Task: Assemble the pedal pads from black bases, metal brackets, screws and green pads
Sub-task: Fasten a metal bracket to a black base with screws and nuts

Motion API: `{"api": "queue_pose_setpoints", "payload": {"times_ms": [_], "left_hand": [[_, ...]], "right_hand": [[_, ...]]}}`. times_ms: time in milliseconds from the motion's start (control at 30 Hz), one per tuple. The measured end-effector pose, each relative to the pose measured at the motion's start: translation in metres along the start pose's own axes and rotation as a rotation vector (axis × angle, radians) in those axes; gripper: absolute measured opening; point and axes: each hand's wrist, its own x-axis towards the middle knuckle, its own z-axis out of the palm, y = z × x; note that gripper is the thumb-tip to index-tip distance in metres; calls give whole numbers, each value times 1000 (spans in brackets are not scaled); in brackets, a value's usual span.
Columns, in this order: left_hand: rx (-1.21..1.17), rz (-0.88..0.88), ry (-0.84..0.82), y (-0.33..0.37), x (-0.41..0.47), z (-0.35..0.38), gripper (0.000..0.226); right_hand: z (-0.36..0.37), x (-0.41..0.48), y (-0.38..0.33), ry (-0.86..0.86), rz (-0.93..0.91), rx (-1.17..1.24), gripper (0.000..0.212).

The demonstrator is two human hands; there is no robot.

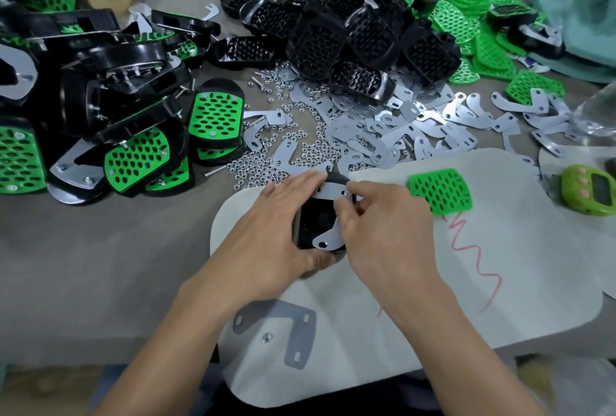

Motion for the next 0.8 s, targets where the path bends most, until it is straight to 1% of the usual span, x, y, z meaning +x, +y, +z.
{"api": "queue_pose_setpoints", "payload": {"times_ms": [200, 333, 367, 467, 533, 633, 700, 800], "left_hand": [[-51, -32, 50, 5, -1, 0, 104], [-16, 6, -26, 3, -2, -4, 109], [-14, 18, -51, 2, -3, -7, 107], [-31, 30, -92, -1, -4, -11, 93], [-40, 29, -91, -3, -3, -11, 88], [-35, 27, -76, -2, -3, -10, 86], [-31, 32, -76, -2, -4, -10, 85], [-25, 37, -76, 0, -2, -9, 85]], "right_hand": [[6, -3, 5, 98, 7, 51, 25], [9, -2, 7, 86, 46, 147, 16], [9, -2, 8, 75, 47, 154, 14], [8, 1, 11, 38, 34, 166, 11], [8, 3, 13, 27, 21, 159, 10], [6, 4, 15, 17, -10, 152, 8], [1, 4, 17, -34, -43, 150, 15], [-11, 5, 25, -196, -96, 124, 41]]}}
